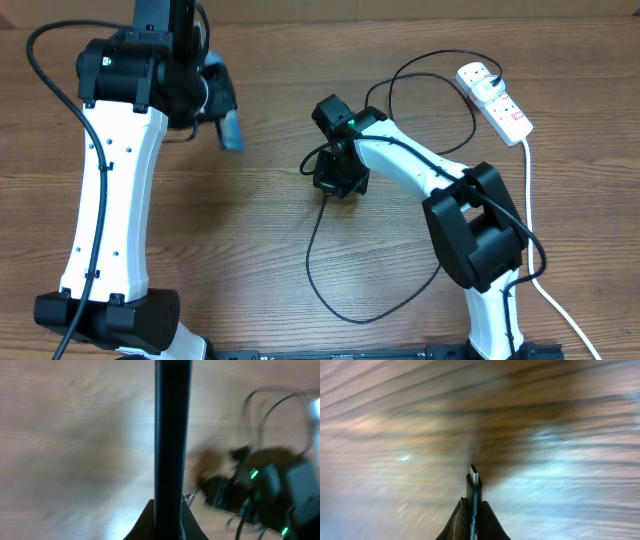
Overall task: Plug charger to phone and switch on socket
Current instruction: 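Lift the plug with the right gripper toward the phone's bottom edge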
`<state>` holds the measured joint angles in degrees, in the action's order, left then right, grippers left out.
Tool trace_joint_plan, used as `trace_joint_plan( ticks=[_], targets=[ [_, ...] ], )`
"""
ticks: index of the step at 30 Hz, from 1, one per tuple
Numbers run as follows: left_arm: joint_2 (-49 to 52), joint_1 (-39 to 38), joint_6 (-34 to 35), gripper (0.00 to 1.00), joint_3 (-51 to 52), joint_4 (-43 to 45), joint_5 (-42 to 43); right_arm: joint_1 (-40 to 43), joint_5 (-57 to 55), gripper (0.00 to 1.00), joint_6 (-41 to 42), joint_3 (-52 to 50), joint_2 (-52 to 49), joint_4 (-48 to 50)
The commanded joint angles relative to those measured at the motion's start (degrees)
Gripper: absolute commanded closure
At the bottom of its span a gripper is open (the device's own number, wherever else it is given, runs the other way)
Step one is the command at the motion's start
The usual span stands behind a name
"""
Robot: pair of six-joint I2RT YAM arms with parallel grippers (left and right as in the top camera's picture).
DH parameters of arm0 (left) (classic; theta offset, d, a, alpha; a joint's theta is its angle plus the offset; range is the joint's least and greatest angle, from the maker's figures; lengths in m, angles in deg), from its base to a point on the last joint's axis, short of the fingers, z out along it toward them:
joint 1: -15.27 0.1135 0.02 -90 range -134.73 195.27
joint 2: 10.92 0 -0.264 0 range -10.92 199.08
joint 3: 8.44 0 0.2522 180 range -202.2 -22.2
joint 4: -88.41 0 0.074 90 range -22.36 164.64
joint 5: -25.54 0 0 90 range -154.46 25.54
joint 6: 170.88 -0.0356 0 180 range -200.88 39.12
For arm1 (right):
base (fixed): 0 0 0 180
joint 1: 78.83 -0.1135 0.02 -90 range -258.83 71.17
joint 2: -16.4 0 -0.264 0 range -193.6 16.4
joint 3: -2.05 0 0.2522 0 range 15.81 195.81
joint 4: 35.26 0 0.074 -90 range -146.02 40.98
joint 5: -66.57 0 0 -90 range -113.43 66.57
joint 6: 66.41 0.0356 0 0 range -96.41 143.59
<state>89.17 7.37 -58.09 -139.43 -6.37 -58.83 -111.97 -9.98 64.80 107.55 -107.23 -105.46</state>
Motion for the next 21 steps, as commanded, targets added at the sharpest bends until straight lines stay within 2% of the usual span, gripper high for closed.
trace_joint_plan(
  ticks=[1, 8, 13, 16, 21],
  targets=[
    [-0.3, 0.5, -1.0, 0.96, -0.2, 7.4, 8.2, 0.4, 11.0, 0.96, -8.2, 3.0, 8.8, 0.3],
    [-0.3, 4.6, -0.9, 0.96, -0.2, 20.4, 32.3, 0.3, 20.5, 0.96, -19.6, 3.0, 20.5, -1.5],
    [-0.3, 6.0, -0.9, 0.96, -0.2, 22.5, 43.7, 0.3, 28.8, 0.96, -25.3, 3.0, 27.1, -0.8],
    [-0.3, 6.0, -1.0, 0.96, -0.2, 22.7, 49.5, 0.3, 29.7, 0.96, -25.3, 3.0, 30.2, 0.3],
    [-0.3, 6.0, -1.0, 0.96, -0.2, 22.7, 52.5, 0.2, 29.7, 0.96, -26.7, 3.0, 34.2, 2.0]
  ],
)
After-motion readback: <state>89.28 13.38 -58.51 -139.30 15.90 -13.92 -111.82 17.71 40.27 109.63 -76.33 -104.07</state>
